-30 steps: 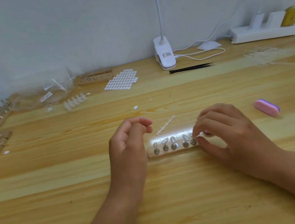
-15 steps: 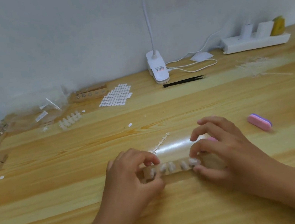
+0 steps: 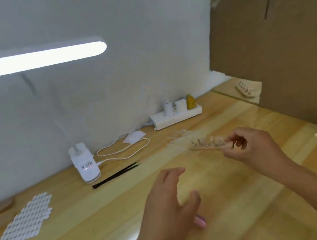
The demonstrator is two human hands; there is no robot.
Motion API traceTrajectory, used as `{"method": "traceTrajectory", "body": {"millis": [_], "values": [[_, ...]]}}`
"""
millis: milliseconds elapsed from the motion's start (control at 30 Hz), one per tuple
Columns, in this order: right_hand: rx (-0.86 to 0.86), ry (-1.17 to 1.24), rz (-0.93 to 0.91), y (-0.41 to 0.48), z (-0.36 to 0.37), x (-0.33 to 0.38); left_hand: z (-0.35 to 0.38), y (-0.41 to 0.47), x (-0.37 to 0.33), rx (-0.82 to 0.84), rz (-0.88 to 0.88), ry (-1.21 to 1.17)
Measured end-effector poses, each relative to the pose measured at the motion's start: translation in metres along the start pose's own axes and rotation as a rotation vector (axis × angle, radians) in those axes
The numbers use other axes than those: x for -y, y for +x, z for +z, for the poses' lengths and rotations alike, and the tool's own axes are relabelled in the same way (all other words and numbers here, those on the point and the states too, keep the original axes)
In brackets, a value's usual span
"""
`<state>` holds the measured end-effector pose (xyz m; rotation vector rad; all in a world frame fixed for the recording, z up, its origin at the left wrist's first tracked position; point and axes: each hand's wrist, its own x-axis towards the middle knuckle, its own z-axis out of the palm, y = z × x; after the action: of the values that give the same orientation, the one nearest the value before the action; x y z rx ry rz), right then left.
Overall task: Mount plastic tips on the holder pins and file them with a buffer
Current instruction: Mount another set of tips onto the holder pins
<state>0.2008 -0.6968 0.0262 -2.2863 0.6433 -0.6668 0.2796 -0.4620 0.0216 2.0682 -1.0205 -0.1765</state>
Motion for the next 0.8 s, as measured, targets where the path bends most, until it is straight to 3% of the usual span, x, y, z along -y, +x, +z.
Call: {"method": "traceTrajectory", "body": {"millis": [133, 267, 400, 567, 800], "values": [[-0.304, 0.048, 0.248, 0.060, -0.017, -0.059, 0.072, 0.078, -0.022, 0.132, 0.081, 0.130], [-0.444, -0.036, 0.375, 0.121, -0.019, -0.095, 0.127, 0.132, -0.037, 0.254, 0.149, 0.312], [-0.483, -0.158, 0.455, 0.176, -0.012, -0.123, 0.151, 0.156, -0.026, 0.248, 0.246, 0.456], [-0.495, -0.196, 0.461, 0.216, 0.003, -0.141, 0.157, 0.162, -0.015, 0.145, 0.306, 0.398], [-0.332, -0.390, 0.522, 0.242, 0.020, -0.148, 0.157, 0.166, -0.013, 0.184, 0.260, 0.389]]}}
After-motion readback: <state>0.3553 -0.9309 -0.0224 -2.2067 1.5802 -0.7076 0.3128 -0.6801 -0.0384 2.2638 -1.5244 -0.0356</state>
